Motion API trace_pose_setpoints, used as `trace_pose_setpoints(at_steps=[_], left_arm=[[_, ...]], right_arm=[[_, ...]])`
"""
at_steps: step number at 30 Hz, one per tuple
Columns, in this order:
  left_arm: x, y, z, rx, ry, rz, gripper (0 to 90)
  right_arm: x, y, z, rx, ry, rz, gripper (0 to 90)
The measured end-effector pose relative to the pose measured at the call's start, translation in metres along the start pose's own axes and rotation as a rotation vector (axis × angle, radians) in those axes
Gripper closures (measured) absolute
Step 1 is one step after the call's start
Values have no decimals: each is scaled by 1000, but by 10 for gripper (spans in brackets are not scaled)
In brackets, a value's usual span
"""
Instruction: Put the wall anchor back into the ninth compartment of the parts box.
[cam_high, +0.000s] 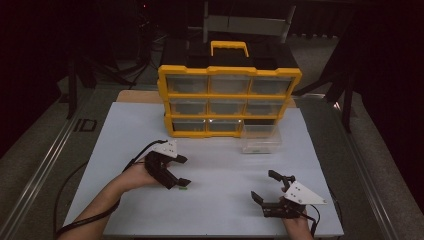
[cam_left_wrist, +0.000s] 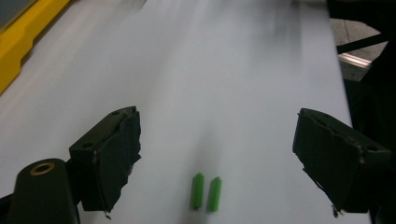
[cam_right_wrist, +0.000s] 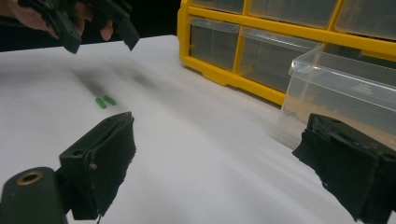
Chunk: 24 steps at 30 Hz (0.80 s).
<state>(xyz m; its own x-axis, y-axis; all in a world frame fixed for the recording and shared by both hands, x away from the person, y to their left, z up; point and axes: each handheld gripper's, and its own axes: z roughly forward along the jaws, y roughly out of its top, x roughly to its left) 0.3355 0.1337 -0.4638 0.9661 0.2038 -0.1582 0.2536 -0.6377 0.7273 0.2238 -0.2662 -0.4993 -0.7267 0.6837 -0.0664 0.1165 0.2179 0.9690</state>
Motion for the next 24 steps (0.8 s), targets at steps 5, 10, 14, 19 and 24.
trace_pose_setpoints(at_steps=[5, 10, 14, 19, 24], left_arm=[[1, -13, 8, 23, 13, -9, 231], [2, -24, 15, 55, 29, -11, 363], [4, -29, 19, 77, 25, -8, 496], [6, -34, 24, 95, 13, -7, 629], [7, -35, 30, 142, 16, 7, 701]], right_arm=[[0, 0, 0, 0, 0, 3, 97], [0, 0, 0, 1, 0, 2, 97], [0, -1, 0, 3, 0, 6, 98], [0, -1, 0, 3, -2, 7, 98], [-1, -1, 0, 4, -2, 7, 98]])
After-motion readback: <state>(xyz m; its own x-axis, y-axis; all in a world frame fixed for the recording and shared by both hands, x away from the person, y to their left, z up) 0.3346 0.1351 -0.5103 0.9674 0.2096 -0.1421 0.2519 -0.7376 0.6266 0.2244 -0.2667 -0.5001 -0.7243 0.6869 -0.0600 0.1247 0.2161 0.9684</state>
